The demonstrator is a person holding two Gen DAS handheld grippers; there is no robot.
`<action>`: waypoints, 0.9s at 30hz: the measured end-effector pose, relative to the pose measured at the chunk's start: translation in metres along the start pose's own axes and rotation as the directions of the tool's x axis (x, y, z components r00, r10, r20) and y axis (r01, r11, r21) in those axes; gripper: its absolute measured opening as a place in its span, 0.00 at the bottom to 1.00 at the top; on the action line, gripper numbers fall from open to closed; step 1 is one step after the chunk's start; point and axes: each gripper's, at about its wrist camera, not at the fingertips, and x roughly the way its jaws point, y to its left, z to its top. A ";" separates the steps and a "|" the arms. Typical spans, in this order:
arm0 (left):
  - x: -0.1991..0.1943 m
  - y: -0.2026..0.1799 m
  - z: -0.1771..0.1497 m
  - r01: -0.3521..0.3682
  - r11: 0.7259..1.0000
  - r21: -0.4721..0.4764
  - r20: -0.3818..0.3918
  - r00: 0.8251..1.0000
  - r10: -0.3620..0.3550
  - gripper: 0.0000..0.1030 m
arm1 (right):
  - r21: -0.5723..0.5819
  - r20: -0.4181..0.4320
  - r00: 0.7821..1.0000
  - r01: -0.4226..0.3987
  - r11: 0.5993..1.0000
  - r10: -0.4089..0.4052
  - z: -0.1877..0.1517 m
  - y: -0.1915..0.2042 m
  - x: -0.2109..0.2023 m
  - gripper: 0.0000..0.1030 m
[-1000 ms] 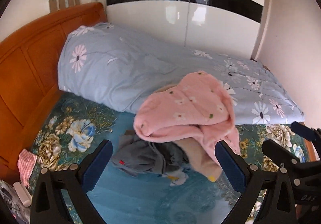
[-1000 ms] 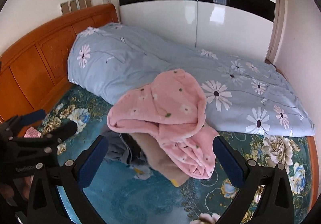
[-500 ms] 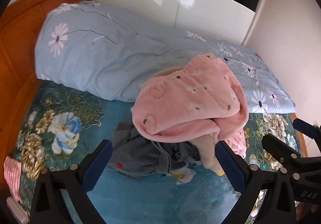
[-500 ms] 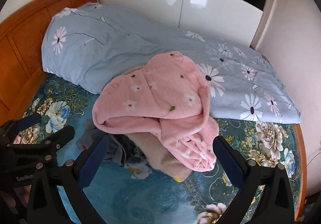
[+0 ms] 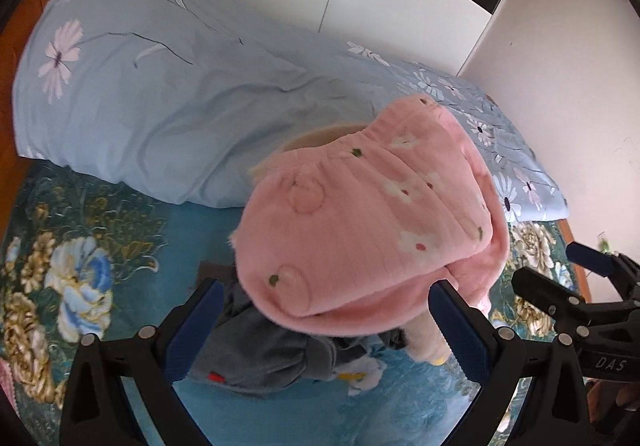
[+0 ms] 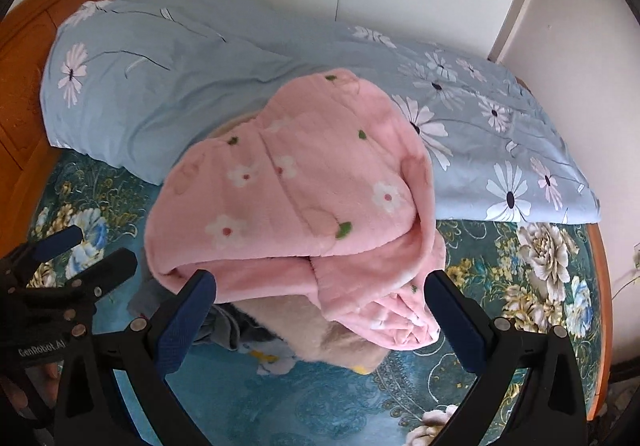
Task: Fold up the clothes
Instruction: 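Move both grippers toward the pink fleece garment on the clothes pile, then grasp the pink fleece garment edge with the left gripper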
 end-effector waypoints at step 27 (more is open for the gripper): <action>0.097 -0.052 0.126 0.108 0.984 0.143 0.025 0.993 -0.113 1.00 | 0.110 -0.110 0.993 0.055 0.992 -0.043 -0.051 -0.082 0.019 1.00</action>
